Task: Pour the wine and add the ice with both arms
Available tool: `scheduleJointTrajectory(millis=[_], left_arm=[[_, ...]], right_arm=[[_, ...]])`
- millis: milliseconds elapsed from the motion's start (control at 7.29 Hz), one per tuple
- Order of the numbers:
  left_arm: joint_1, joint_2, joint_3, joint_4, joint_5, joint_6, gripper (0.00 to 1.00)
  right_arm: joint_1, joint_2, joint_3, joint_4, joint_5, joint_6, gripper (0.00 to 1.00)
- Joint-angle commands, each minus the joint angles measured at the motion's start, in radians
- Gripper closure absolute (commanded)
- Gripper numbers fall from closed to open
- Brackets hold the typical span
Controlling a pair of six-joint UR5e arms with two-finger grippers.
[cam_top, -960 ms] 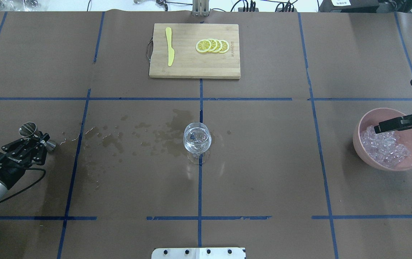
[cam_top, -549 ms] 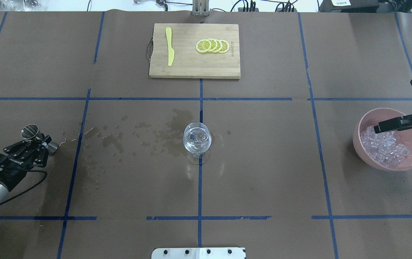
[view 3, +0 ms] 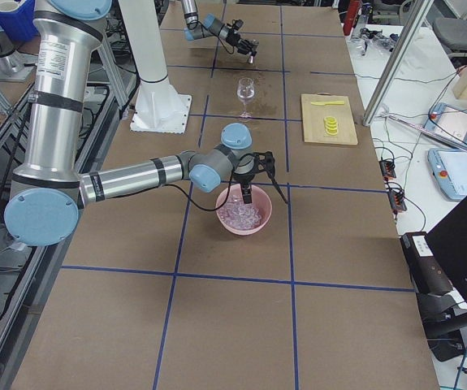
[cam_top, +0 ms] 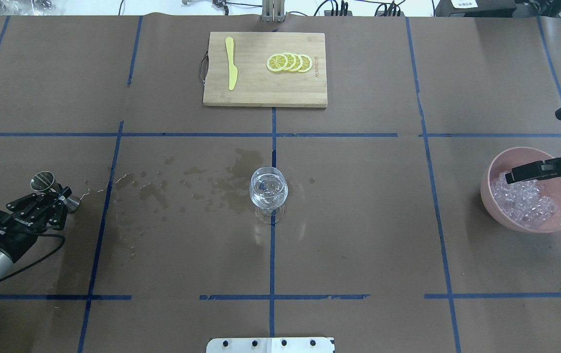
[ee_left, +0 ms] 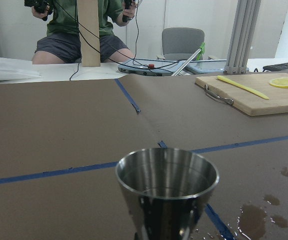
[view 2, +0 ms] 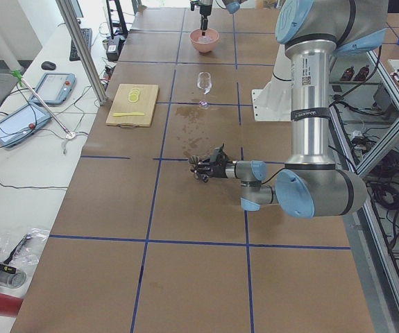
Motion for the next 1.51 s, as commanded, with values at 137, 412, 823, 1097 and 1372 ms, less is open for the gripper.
scheduleJointTrajectory(millis=[137, 412, 823, 1097, 1372], left_arm=[[0.003, 0.000, 0.000, 0.000, 0.000, 0.002, 0.40], [0.003, 0.002, -0.008, -0.001, -0.003, 0.003, 0.00], [0.000, 0.021, -0.026, -0.005, -0.048, 0.003, 0.00], [-0.002, 0.081, -0.089, -0.003, -0.096, 0.003, 0.00], [-0.002, 0.130, -0.106, 0.000, -0.187, 0.003, 0.00]], right_arm=[[-0.002, 0.000, -0.001, -0.001, 0.000, 0.000, 0.00], [-0.008, -0.002, -0.009, -0.001, -0.011, 0.000, 0.00], [-0.054, -0.038, -0.026, -0.003, -0.058, 0.000, 0.00], [-0.076, -0.038, -0.033, -0.006, -0.081, 0.000, 0.00], [-0.079, -0.040, -0.038, -0.007, -0.086, 0.000, 0.00]])
